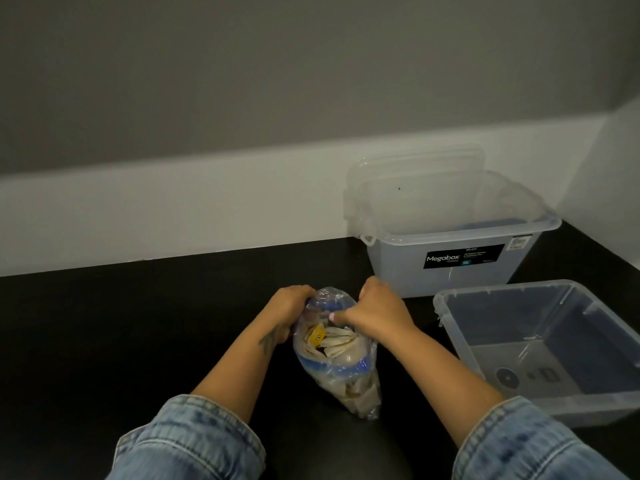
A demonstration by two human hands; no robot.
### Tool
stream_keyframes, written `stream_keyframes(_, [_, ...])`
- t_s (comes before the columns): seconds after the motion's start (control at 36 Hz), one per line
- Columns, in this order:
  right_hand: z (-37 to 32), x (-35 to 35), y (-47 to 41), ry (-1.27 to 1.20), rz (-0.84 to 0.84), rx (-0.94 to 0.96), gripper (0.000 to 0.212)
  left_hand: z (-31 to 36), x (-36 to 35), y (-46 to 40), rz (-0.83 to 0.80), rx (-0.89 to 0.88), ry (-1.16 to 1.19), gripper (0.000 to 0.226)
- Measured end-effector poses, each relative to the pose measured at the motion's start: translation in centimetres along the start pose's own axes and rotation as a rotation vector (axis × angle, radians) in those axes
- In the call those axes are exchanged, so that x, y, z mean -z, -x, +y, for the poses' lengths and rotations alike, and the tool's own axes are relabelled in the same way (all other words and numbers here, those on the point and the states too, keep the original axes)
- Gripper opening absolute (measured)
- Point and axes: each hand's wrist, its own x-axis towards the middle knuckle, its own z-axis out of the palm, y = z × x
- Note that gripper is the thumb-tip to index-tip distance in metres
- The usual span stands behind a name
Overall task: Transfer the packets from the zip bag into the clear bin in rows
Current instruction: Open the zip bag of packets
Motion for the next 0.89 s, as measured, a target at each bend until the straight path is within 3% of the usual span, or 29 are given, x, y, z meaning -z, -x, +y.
stream_keyframes(0.14, [0.7,0.1,-0.7,-0.038,-0.050,-0.127,0.026,-0.6,1.1,-0.3,-0.040,0.165,0.148,0.021])
stream_keyframes(0.31, [1.8,0.5,-1.1,-0.530,-0.236,-0.346,0.019,-2.1,1.5,-0.1,-0.188,0.325,0.414,0.025])
stream_keyframes(0.47, [2.9,0.1,-1.0,-1.069,-0.375,-0.585,0.014,-3.1,1.3,0.6,-0.226,0.389,0.493,0.022])
stream_keyframes(0.56, [3.5,-0.6,-1.1,-1.203,-0.382,-0.652,0.015,-3.8,0.8,0.6,-0.234,0.377,0.505,0.022])
stream_keyframes(0.61, [4.0,-1.1,-1.3,-1.243,-0.379,-0.668,0.015,-4.0,0.4,0.2,-0.179,0.331,0.427,0.019])
stream_keyframes(0.69, [4.2,-1.0,-1.3,-1.197,-0.333,-0.636,0.012,-3.8,-0.3,-0.3,-0.017,0.157,0.121,0.026])
stream_keyframes(0.78, [4.1,-0.9,-1.3,-1.000,-0.307,-0.508,0.016,-4.1,-0.8,-0.9,0.100,-0.116,-0.198,0.036])
stream_keyframes(0.89, [3.7,-0.9,-1.2,-0.698,-0.171,-0.361,0.015,-4.0,-0.9,-0.3,0.128,-0.430,-0.531,0.047])
